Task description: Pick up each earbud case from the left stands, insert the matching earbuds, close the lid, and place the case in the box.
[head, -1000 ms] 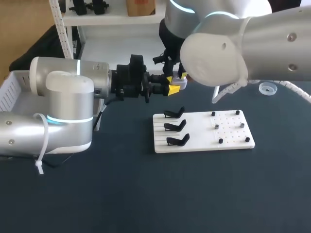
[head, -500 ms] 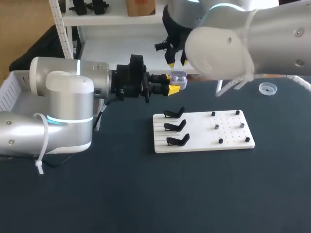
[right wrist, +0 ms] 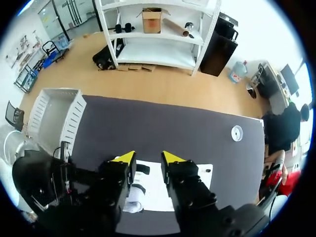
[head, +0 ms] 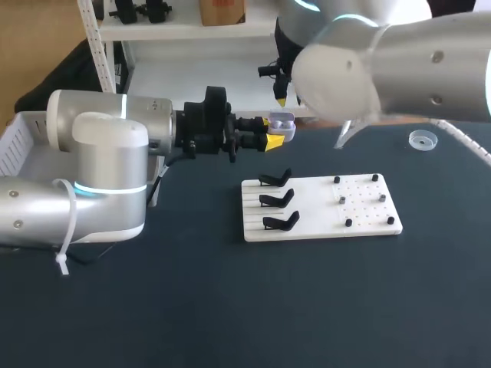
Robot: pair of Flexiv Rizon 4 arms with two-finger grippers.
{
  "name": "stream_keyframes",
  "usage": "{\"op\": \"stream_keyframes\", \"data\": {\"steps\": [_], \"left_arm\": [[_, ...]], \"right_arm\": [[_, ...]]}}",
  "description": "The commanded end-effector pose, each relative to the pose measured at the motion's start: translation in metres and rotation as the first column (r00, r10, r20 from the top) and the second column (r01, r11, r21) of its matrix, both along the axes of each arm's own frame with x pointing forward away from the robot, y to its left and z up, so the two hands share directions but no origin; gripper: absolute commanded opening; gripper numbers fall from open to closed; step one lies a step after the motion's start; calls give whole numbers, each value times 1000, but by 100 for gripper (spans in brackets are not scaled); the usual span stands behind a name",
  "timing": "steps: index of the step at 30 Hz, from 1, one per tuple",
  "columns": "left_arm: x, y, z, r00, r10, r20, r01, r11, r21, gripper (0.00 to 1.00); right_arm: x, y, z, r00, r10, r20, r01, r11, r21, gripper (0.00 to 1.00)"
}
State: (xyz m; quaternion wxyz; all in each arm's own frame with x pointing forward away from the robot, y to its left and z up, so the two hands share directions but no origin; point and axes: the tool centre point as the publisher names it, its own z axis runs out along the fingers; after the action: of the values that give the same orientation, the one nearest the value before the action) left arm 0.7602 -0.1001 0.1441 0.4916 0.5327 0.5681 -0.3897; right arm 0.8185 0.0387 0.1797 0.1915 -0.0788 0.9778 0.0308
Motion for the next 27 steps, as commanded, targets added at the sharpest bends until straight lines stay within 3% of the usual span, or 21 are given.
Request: {"op": "stream_keyframes", "data": {"steps": [1,16,27], "left_arm": [[-1,0,0,1000,3,2,-3,1000,-2,0],[-1,0,0,1000,3,2,-3,1000,-2,0],[-1,0,0,1000,3,2,-3,1000,-2,0]], "right_arm": [[3,4,-4,1000,-1,-23,1,1000,-7,31],[-35,-4,-1,999,-15,-40,14,1000,-13,31],[-48,1,3,999,-13,-36,14,1000,11,31]]}}
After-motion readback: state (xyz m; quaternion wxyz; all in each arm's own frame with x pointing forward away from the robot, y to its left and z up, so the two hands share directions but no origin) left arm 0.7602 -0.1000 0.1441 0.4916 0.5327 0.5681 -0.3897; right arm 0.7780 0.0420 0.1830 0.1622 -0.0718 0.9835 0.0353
